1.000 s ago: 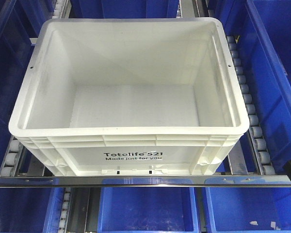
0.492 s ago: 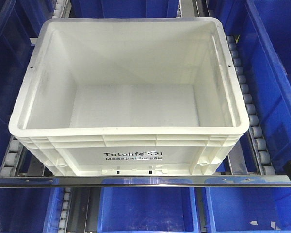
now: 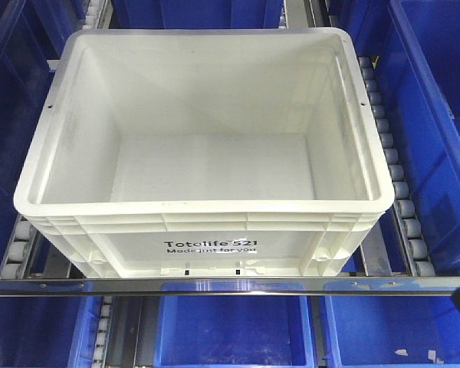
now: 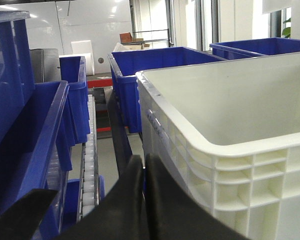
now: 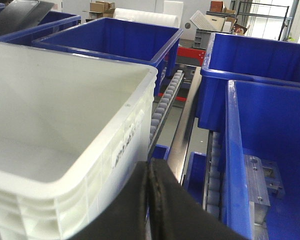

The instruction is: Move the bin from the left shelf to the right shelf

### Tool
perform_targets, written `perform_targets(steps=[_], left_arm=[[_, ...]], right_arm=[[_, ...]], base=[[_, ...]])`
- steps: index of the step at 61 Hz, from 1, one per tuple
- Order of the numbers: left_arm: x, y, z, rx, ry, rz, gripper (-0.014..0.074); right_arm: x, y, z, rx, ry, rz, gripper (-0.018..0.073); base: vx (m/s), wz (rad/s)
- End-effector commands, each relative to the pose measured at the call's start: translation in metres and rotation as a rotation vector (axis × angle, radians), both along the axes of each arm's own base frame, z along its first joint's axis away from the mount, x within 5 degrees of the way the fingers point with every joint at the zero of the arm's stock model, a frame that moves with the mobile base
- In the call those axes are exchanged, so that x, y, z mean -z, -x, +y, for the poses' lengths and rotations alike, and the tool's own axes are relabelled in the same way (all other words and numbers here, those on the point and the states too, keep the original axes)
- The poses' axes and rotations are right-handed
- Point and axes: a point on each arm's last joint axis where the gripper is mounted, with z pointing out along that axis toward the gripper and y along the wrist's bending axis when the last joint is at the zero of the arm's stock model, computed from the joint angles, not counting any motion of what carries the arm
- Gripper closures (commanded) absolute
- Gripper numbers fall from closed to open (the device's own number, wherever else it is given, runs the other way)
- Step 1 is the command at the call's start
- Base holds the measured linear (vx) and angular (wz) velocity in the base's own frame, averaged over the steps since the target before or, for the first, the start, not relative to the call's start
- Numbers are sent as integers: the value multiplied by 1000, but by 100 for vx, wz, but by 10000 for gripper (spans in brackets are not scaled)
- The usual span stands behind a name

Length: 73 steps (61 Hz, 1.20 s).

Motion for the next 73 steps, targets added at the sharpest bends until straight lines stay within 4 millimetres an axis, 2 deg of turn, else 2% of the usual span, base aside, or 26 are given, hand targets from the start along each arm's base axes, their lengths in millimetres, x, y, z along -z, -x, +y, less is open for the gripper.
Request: perform_targets(steps=[1,18,73], left_arm=[[-15,3,1,3,32,-99,604],[-15,3,1,3,32,-99,604],[-15,3,1,3,31,-100,604]], right_arm=[[-5,7,-2,-3,-5,-95,567],[54,20,-5,-7,-144,-186,567],[56,21,-6,-7,-150,-178,567]], base=[[0,0],[0,0],[0,0]])
